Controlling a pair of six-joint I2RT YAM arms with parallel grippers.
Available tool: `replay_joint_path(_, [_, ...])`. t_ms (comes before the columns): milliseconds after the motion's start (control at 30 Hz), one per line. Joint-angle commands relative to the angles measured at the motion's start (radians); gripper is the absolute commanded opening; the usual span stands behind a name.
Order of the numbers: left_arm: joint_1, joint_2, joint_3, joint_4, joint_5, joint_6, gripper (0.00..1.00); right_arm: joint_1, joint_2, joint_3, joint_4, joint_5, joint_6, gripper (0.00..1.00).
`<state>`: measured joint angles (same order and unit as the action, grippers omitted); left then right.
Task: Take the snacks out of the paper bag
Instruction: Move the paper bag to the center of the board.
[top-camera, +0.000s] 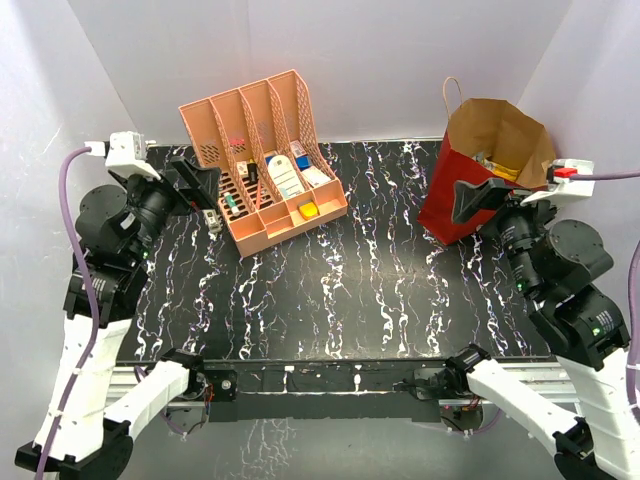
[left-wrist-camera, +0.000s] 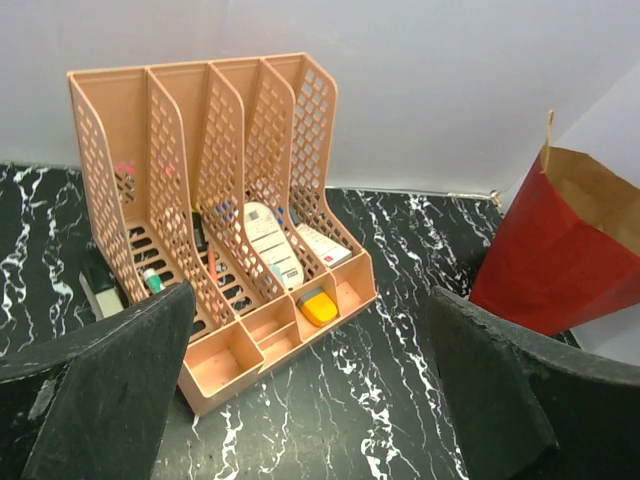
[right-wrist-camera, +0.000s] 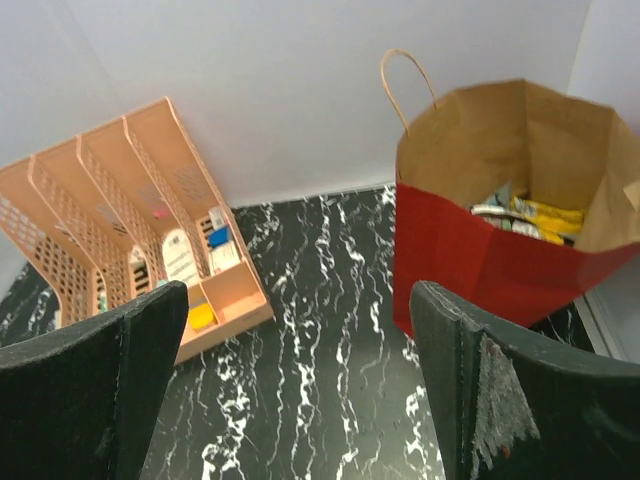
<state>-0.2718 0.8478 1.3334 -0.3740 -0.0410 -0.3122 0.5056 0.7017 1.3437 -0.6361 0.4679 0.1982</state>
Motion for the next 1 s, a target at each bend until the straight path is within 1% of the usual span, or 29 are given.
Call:
replay_joint_path(0, [0.029, -0.006, -0.038, 0.025, -0.008, -0.044, 0.98, -0.046, -0.018, -0.028, -0.056, -0.009, 0.075, 0.98])
replay_joint_path(100, [0.046, -0.009, -0.071, 0.028, 0.006, -0.057, 0.98, -0.083, -0.029, -0.053, -0.102, -0.015, 0.120, 0.98])
replay_joint_path(267, [0.066, -0.020, -0.133, 0.066, 0.082, -0.065, 0.98, -0.144, -0.053, -0.113, -0.129, -0.042, 0.188, 0.98])
replay_joint_path(367, [0.076, -0.019, -0.176, 0.109, 0.158, -0.074, 0.98, -0.174, -0.053, -0.152, -0.105, -0.072, 0.211, 0.98])
replay_joint_path(500, [0.087, 0.007, -0.229, 0.192, 0.264, -0.098, 0.98, -0.206, -0.010, -0.183, -0.048, -0.179, 0.203, 0.98])
replay_joint_path(600, [0.092, 0.061, -0.238, 0.241, 0.340, -0.113, 0.98, -0.223, 0.024, -0.220, 0.039, -0.223, 0.230, 0.98])
replay_joint_path(700, [0.090, 0.125, -0.230, 0.281, 0.416, -0.131, 0.98, -0.234, 0.060, -0.274, 0.181, -0.224, 0.257, 0.98])
replay_joint_path(867, [0.075, 0.196, -0.267, 0.377, 0.520, -0.158, 0.98, -0.244, 0.166, -0.338, 0.407, -0.132, 0.266, 0.98])
replay_joint_path(967, [0.057, 0.202, -0.308, 0.411, 0.534, -0.144, 0.98, -0.251, 0.267, -0.329, 0.517, -0.064, 0.244, 0.98])
